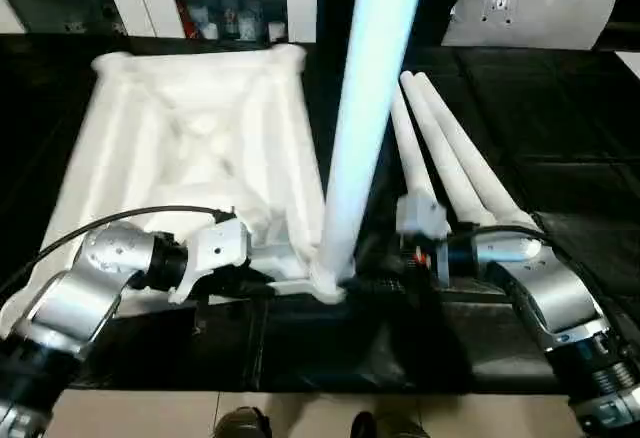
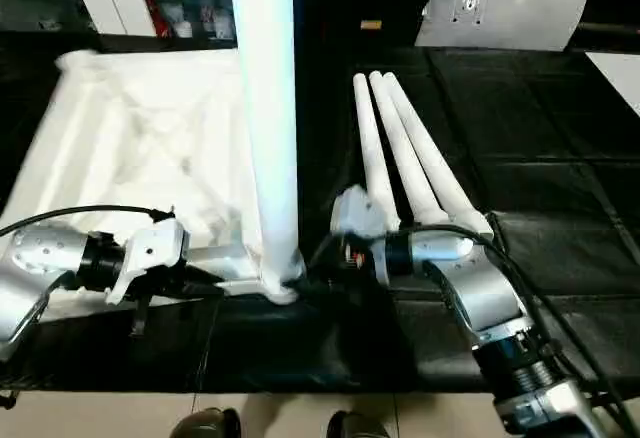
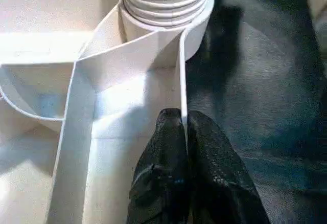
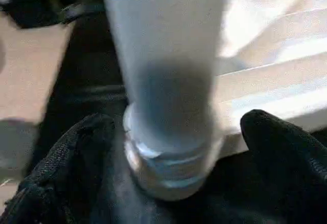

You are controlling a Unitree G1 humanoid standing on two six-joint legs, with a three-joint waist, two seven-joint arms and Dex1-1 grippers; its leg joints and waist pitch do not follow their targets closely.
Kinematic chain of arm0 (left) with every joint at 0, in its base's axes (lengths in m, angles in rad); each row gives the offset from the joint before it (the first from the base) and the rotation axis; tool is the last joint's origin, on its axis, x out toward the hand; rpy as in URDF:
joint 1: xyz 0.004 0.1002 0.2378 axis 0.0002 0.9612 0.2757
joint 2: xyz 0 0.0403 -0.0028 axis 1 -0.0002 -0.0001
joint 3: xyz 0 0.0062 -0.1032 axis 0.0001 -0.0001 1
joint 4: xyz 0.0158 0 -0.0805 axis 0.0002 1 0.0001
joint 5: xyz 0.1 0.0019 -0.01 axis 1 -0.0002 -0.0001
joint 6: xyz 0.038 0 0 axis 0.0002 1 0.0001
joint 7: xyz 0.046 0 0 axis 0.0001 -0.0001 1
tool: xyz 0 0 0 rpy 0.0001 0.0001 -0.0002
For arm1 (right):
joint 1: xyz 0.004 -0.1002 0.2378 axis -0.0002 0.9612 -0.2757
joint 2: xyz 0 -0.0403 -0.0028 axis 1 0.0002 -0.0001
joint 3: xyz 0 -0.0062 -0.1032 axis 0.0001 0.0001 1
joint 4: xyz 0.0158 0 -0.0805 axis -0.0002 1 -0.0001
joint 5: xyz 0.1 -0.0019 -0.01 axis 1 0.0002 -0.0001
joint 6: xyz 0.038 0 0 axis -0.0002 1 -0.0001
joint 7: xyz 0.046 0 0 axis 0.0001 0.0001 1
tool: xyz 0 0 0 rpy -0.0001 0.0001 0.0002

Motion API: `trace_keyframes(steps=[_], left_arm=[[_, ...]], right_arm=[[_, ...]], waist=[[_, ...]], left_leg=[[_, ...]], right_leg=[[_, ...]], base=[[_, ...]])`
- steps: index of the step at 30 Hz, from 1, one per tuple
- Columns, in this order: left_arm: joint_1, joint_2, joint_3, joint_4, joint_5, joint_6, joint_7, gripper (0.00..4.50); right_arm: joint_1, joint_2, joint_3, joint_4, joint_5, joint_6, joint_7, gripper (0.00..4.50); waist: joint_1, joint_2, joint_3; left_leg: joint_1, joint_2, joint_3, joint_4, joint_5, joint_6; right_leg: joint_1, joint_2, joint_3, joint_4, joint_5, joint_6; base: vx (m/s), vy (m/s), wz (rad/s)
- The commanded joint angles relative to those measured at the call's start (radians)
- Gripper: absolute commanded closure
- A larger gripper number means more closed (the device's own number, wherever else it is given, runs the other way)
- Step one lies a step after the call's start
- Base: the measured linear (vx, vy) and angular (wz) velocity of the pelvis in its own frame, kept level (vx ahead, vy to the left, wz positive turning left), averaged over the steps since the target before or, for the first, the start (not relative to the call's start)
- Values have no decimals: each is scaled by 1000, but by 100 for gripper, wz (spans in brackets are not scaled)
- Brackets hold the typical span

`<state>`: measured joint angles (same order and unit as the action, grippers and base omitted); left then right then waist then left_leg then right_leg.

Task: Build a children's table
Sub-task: Rotate leg to tighten

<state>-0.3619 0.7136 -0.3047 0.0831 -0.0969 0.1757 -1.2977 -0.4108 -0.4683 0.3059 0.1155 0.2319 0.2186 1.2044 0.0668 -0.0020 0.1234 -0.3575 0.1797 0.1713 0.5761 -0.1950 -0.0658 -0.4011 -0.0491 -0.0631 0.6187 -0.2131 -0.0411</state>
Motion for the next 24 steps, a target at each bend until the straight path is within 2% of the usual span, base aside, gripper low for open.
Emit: trace_keyframes(steps=[1, 2, 4, 5, 10, 11, 12, 13, 14, 16, 17, 21, 22, 24], left_arm=[[8, 13, -60, 34, 43, -26, -48, 450], [7, 13, -60, 35, 44, -28, -49, 450], [4, 11, -61, 43, 45, -34, -53, 450], [1, 9, -62, 48, 47, -39, -55, 450], [-9, 4, -68, 65, 49, -54, -58, 450], [-12, 3, -70, 71, 49, -59, -60, 450], [-17, 1, -71, 80, 50, -68, -64, 450], [-20, 1, -72, 87, 50, -73, -67, 450], [-23, -1, -74, 96, 53, -81, -69, 450], [-25, -2, -75, 101, 55, -85, -69, 450], [-27, -2, -76, 104, 56, -87, -70, 450], [-30, -3, -75, 111, 57, -89, -72, 450], [-28, -2, -74, 111, 57, -90, -72, 450], [-24, -1, -75, 111, 56, -90, -72, 450]], right_arm=[[-17, -5, 24, 18, -17, -19, 33, 7], [-18, -5, 26, 19, -17, -20, 34, 22], [-24, 1, 30, 35, -22, -23, 36, 22], [-31, 10, 33, 51, -28, -30, 35, 49], [-50, 35, 38, 86, -26, -34, 29, 68], [-55, 43, 39, 93, -24, -32, 27, 100], [-60, 52, 41, 102, -23, -33, 26, 104], [-64, 57, 42, 108, -23, -35, 26, 104], [-66, 64, 42, 118, -24, -42, 24, 125], [-68, 68, 41, 124, -24, -46, 25, 125], [-68, 70, 41, 127, -23, -47, 26, 148], [-69, 82, 40, 132, -22, -52, 28, 154], [-63, 84, 42, 126, -20, -47, 33, 173], [-51, 85, 44, 114, -17, -41, 38, 177]], waist=[[-2, 10, -71], [-4, 11, -71], [-5, 10, -71], [-5, 11, -71], [-5, 13, -70], [-4, 12, -70], [-5, 12, -70], [-5, 17, -68], [-6, 13, -66], [-4, 16, -66], [-5, 15, -66], [-5, 14, -66], [-4, 18, -65], [-5, 16, -64]], left_leg=[[2, 53, -15, -54, -62, 98], [3, 53, -15, -54, -60, 94], [2, 52, -15, -53, -63, 92], [2, 53, -15, -53, -63, 91], [2, 53, -14, -52, -71, 82], [3, 54, -15, -53, -76, 79], [3, 54, -15, -53, -78, 78], [3, 53, -15, -53, -89, 76], [4, 53, -15, -54, -97, 72], [5, 54, -15, -54, -102, 67], [4, 55, -15, -54, -98, 66], [3, 54, -16, -54, -93, 66], [3, 55, -16, -55, -95, 66], [3, 55, -16, -56, -100, 65]], right_leg=[[64, -94, 64, -58, 16, -268], [63, -93, 63, -57, 14, -270], [63, -93, 64, -57, 9, -272], [62, -94, 64, -56, 5, -272], [61, -94, 65, -57, -7, -275], [61, -93, 65, -57, -10, -276], [61, -93, 65, -56, -11, -277], [59, -93, 65, -59, -19, -276], [59, -93, 65, -59, -32, -275], [58, -94, 66, -60, -46, -272], [58, -93, 66, -60, -43, -271], [60, -95, 66, -58, -35, -270], [59, -95, 65, -59, -37, -270], [58, -94, 66, -60, -44, -269]], base=[[0, 0, 0], [0, 0, 0], [0, 0, 0], [0, 0, 0], [0, 0, 0], [0, 0, 0], [0, 0, 0], [0, 0, 0], [0, 0, 0], [0, 0, 0], [0, 0, 0], [0, 0, 0], [0, 0, 0], [0, 0, 0]])
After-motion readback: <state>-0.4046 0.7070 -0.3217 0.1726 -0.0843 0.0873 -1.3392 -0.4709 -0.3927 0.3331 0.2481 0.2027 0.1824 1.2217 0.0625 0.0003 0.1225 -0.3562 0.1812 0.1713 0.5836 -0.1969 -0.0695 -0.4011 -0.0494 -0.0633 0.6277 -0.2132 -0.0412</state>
